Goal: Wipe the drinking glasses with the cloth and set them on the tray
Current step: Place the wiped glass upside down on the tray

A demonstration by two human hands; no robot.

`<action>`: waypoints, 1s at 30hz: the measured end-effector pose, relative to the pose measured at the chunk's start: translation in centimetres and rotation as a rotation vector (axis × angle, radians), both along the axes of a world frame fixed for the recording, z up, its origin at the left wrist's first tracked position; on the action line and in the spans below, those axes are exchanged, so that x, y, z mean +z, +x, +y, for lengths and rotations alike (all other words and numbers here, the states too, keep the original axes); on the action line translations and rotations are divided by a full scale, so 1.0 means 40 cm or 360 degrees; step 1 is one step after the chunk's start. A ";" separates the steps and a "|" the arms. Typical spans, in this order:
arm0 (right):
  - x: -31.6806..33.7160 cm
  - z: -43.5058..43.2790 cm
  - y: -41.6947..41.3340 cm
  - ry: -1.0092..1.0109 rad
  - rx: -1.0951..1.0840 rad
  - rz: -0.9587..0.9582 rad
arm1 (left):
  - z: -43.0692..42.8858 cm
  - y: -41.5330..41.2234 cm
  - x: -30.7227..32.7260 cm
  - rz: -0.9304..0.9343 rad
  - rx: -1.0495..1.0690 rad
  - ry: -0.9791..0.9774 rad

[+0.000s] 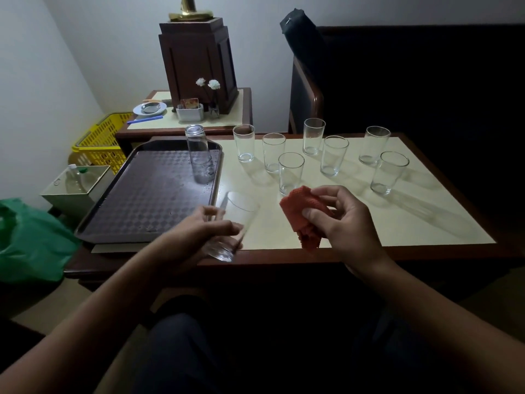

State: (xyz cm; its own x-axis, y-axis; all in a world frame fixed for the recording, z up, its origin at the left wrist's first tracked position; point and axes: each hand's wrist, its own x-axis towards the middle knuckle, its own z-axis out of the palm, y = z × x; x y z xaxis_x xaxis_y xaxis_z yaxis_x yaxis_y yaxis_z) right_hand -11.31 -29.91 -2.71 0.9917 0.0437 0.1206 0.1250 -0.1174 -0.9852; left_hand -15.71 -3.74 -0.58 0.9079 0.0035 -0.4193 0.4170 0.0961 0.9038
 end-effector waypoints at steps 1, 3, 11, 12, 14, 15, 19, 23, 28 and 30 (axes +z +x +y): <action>-0.004 0.002 0.016 -0.0009 -0.0003 0.0013 | 0.029 0.019 0.008 -0.0031 0.0029 0.0240; -0.006 0.011 0.043 -0.0039 0.0035 0.0028 | 0.086 0.057 0.017 -0.0106 0.0062 0.0608; 0.007 0.084 0.130 -0.0173 0.0277 0.0014 | 0.356 0.307 -0.028 -0.0427 0.0590 0.1135; 0.002 0.098 0.141 -0.0160 0.0282 0.0017 | 0.389 0.340 -0.038 -0.0436 0.0618 0.1254; -0.011 0.123 0.161 -0.0152 0.0293 0.0027 | 0.440 0.403 -0.058 -0.0443 0.0619 0.1496; -0.017 0.135 0.171 -0.0152 0.0301 0.0036 | 0.456 0.430 -0.062 -0.0433 0.0606 0.1584; -0.045 0.172 0.212 -0.0099 0.0313 0.0115 | 0.492 0.538 -0.091 -0.0456 0.0543 0.1760; -0.070 0.195 0.254 -0.0098 0.0293 0.0154 | 0.524 0.620 -0.104 -0.0488 0.0671 0.1767; -0.080 0.210 0.293 -0.0180 0.0283 0.0146 | 0.558 0.690 -0.116 -0.0492 0.0716 0.1739; -0.081 0.216 0.298 -0.0214 0.0292 0.0156 | 0.563 0.710 -0.127 -0.0491 0.0714 0.1759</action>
State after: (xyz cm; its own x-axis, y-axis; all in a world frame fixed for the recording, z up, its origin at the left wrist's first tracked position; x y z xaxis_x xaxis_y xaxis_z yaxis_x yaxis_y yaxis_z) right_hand 0.62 -21.28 -5.93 0.9724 0.2332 0.0051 0.0609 -0.2327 -0.9706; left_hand 12.69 18.78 -5.64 0.7953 0.5572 0.2388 0.2989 -0.7032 0.6451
